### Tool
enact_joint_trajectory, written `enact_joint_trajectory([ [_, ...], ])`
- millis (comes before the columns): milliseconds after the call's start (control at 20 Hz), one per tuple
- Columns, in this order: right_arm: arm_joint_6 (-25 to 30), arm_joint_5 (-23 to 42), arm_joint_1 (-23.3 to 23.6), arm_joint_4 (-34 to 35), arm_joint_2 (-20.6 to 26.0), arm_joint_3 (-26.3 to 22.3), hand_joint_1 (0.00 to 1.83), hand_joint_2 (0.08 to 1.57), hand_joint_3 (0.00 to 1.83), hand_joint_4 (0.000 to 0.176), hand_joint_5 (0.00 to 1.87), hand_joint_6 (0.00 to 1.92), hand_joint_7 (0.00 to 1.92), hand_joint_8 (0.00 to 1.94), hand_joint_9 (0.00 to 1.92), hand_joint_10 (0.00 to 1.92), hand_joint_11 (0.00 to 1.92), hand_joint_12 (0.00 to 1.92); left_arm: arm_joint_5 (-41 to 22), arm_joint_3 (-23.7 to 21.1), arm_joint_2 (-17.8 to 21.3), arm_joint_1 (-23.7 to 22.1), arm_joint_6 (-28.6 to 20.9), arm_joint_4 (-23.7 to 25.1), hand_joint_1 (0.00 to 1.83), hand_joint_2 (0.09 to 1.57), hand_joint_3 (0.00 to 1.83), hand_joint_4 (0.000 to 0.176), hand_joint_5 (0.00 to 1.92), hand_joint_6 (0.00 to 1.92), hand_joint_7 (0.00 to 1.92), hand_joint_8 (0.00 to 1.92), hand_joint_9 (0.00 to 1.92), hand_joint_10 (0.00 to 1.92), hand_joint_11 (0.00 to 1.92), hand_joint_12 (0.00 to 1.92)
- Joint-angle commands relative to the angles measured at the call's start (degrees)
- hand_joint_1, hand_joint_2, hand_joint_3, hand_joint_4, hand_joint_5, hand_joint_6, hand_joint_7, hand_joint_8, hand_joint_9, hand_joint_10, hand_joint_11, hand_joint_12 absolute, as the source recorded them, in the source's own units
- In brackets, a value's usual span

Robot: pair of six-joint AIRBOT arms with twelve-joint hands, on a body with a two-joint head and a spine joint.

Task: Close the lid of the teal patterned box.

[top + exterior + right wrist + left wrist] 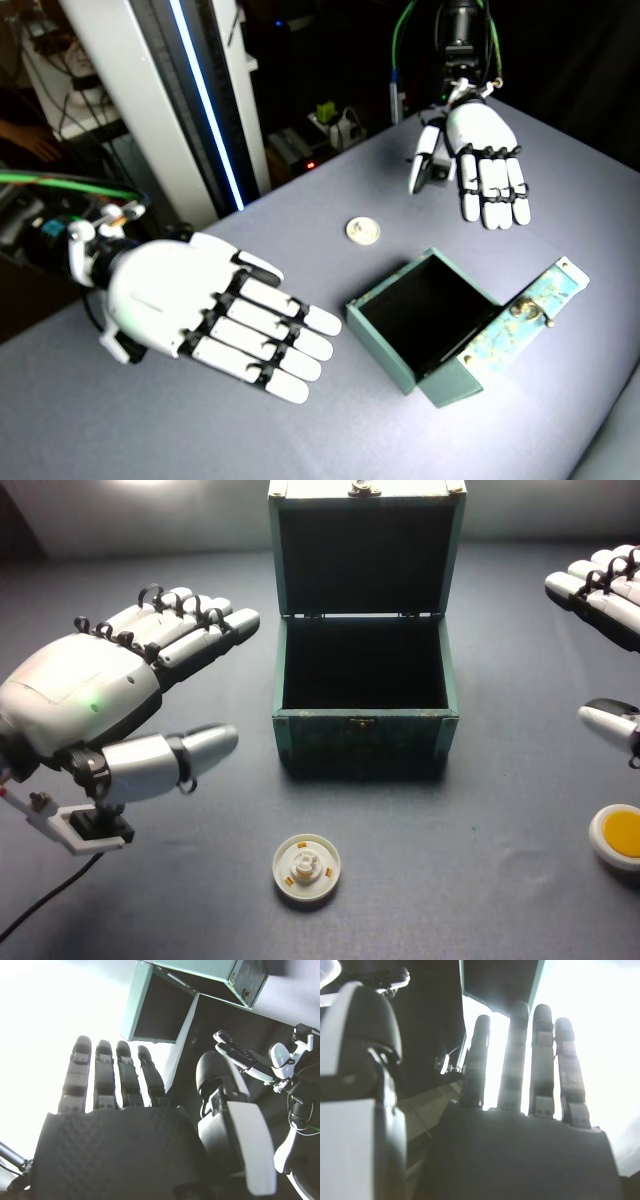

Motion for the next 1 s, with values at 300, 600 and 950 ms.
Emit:
enact_joint_trajectory([
  [300,1.06,5.42,3.98,0.04,-1.16,2.85,0.58,1.34,0.03,0.0,0.01,0.0,0.0,0.0,0.0,0.0,0.0,0.0,-6.28,0.75,-0.6,-1.2,-0.44,0.05,0.05,1.39,0.01,0.055,0.0,0.0,0.0,0.0,0.0,0.0,0.0,0.0],
  [600,1.06,-1.29,12.58,-0.25,-5.12,8.67,0.36,1.42,0.0,0.0,0.0,0.0,0.0,0.0,0.02,0.01,0.01,0.51,-4.34,1.94,-1.97,-2.79,-1.21,1.56,0.04,1.4,0.0,0.035,0.0,0.0,0.0,0.0,0.0,0.0,0.0,0.0],
  [950,1.06,-7.12,21.21,-0.91,-9.98,14.46,0.21,1.37,0.0,0.0,0.0,0.0,0.0,0.0,0.0,0.17,0.0,1.67,-1.84,3.67,-4.13,-4.46,-2.35,3.28,0.02,1.41,0.01,0.085,0.0,0.0,0.0,0.0,0.0,0.0,0.0,0.0],
])
